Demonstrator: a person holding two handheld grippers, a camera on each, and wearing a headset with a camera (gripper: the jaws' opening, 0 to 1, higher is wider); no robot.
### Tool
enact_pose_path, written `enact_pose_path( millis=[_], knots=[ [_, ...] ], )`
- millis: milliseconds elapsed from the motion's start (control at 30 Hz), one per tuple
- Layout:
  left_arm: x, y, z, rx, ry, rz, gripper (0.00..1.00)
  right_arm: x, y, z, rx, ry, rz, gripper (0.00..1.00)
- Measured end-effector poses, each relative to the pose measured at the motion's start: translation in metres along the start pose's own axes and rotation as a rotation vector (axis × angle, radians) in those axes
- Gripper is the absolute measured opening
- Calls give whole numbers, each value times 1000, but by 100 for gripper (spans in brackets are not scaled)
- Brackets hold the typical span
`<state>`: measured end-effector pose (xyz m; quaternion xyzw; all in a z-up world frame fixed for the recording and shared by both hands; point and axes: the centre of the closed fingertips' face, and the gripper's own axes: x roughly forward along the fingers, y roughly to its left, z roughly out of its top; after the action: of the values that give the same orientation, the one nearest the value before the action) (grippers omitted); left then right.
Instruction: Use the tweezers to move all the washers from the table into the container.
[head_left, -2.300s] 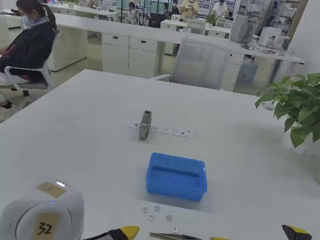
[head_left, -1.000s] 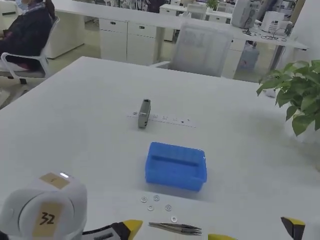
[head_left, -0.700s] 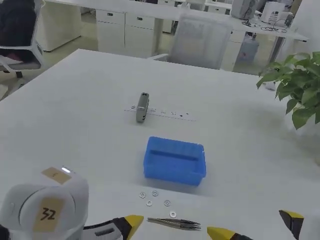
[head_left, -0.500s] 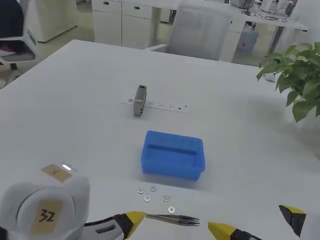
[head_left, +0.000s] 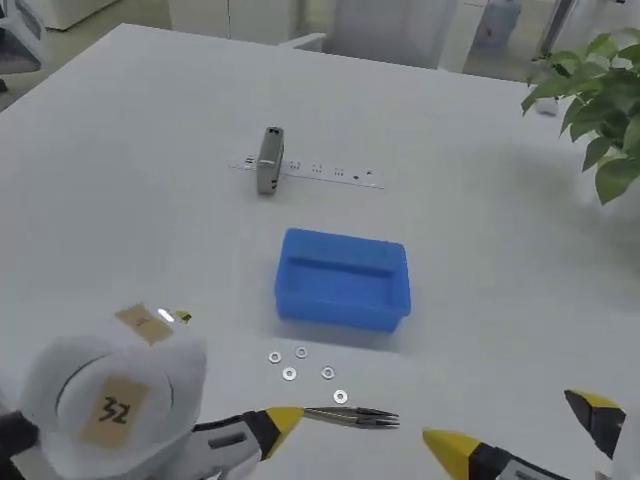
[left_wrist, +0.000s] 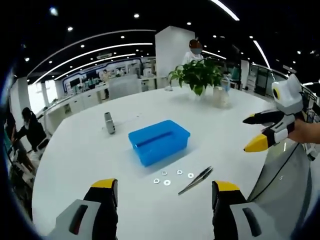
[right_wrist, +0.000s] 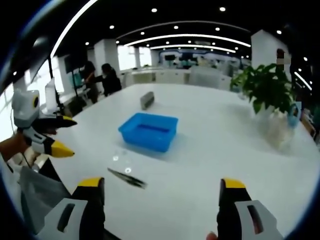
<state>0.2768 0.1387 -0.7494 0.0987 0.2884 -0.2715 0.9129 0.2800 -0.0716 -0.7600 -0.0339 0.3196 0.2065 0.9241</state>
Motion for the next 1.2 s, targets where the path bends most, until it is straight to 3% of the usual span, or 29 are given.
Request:
enact_pose_path(
  millis=[67, 233, 333, 600, 733, 933, 1033, 1100, 1133, 1200],
  knots=[
    [9, -7, -1, -12, 16, -60, 74, 2, 0, -2, 5, 7, 0, 93],
    [30, -19, -11, 97, 73, -162, 59, 9, 6, -7, 34, 31, 26, 94],
    [42, -20, -16, 127, 90, -178, 48, 13, 9, -10, 22, 52, 27, 93],
    [72, -25, -36, 211, 174, -262, 37, 17, 8, -14, 8, 78, 40, 92],
    [85, -29, -46, 230, 196, -288, 31, 18, 9, -17, 8, 91, 52, 93],
    [94, -37, -61, 292, 243, -332, 24, 19, 11, -20, -6, 106, 66, 93],
    [99, -37, -66, 312, 250, -330, 20, 20, 13, -19, -10, 111, 72, 92],
    [100, -37, -73, 313, 282, -344, 18, 20, 14, -19, -16, 112, 78, 92],
    [102, -39, -67, 308, 250, -353, 16, 20, 14, -19, -20, 111, 81, 92],
    [101, -40, -70, 315, 257, -353, 15, 21, 14, -18, -27, 111, 83, 92]
  ],
)
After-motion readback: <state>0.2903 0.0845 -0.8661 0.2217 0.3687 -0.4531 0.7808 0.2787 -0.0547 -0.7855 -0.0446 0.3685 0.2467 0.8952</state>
